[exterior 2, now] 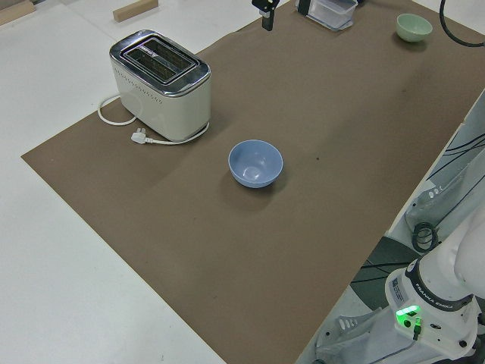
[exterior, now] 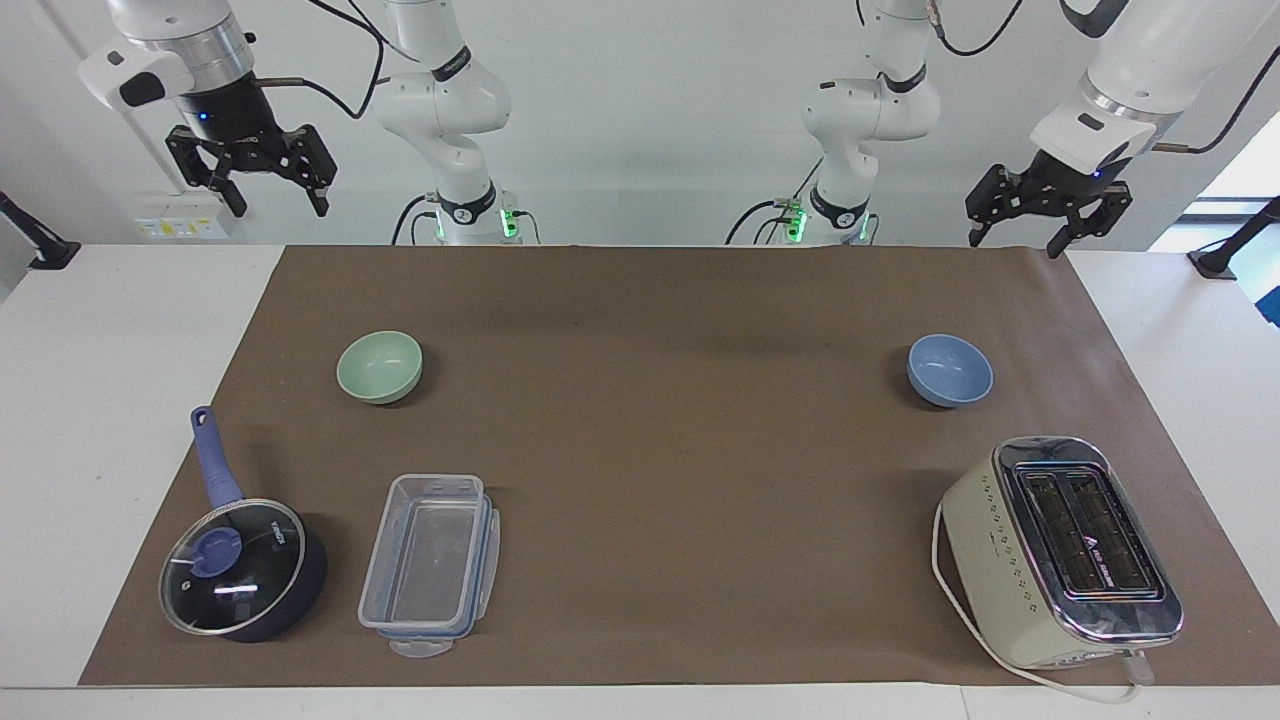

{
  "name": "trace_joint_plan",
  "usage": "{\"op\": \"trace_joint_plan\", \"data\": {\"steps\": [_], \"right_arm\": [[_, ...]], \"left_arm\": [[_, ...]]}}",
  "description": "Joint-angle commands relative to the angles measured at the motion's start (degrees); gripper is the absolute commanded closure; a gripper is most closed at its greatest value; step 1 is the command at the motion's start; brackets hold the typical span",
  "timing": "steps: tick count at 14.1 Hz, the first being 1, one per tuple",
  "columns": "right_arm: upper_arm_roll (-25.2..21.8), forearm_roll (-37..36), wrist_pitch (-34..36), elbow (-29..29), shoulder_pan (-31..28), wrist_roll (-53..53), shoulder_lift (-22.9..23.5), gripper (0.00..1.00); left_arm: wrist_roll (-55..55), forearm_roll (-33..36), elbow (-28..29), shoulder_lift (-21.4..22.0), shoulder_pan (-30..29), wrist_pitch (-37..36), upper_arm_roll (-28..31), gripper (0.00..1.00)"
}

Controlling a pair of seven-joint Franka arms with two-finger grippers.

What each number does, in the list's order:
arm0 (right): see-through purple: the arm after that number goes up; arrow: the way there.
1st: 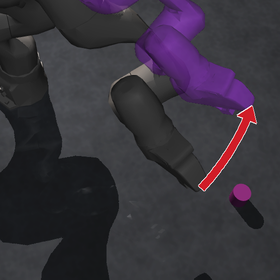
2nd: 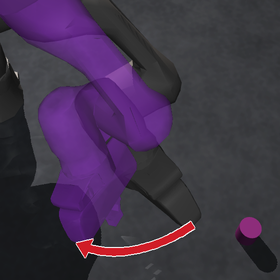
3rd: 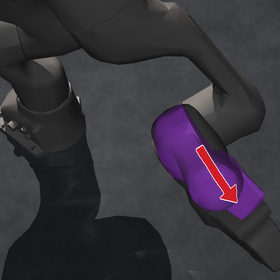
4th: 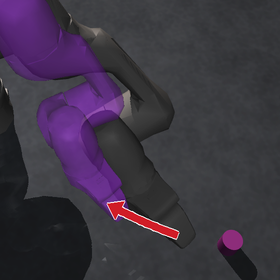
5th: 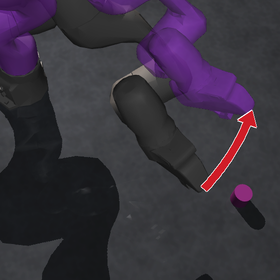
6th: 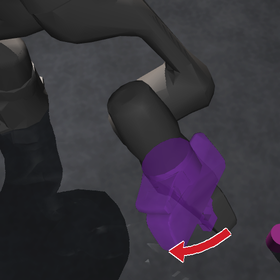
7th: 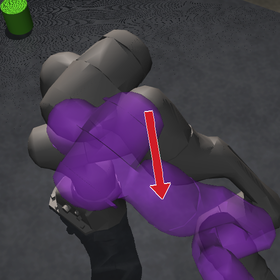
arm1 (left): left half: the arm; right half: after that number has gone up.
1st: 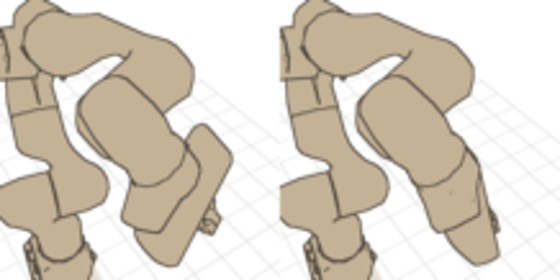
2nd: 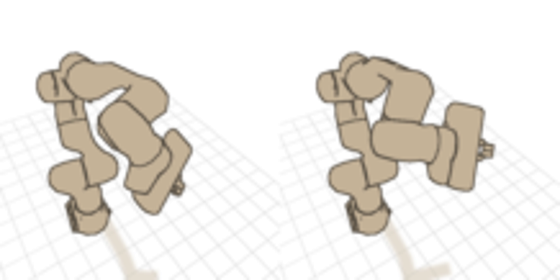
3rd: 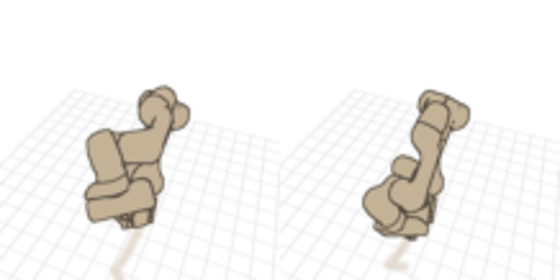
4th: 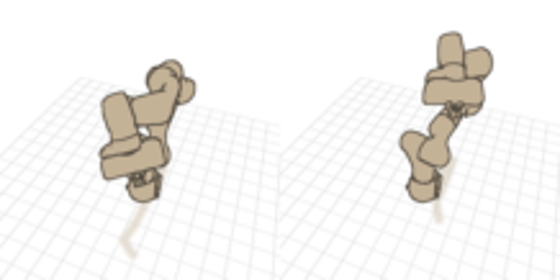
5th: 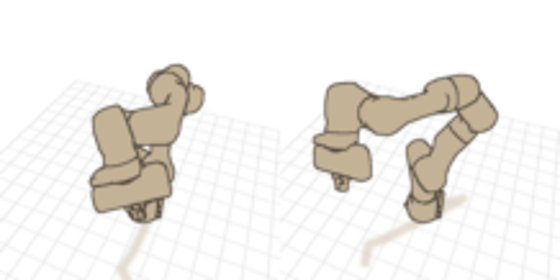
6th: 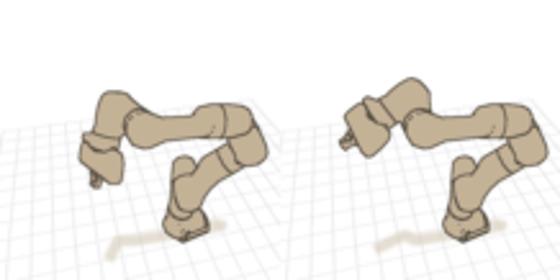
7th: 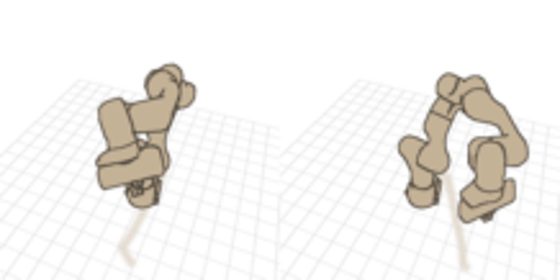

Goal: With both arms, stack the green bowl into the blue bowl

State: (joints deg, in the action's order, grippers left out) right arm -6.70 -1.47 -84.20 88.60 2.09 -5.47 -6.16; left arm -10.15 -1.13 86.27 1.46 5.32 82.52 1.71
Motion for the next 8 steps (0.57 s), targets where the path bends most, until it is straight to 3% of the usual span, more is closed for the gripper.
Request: {"op": "trace_joint_plan", "data": {"steps": [1,8], "right_arm": [[-0.07,0.06,-0.61,1.66,-0.33,-1.03,-1.4,0.0],[-0.07,0.06,-0.61,1.66,-0.33,-0.95,-1.4,0.0]], "left_arm": [[0.22,0.34,1.98,1.62,0.31,0.71,0.22,0.0],[0.75,0.25,1.8,1.53,0.4,0.8,0.22,0.0]]}}
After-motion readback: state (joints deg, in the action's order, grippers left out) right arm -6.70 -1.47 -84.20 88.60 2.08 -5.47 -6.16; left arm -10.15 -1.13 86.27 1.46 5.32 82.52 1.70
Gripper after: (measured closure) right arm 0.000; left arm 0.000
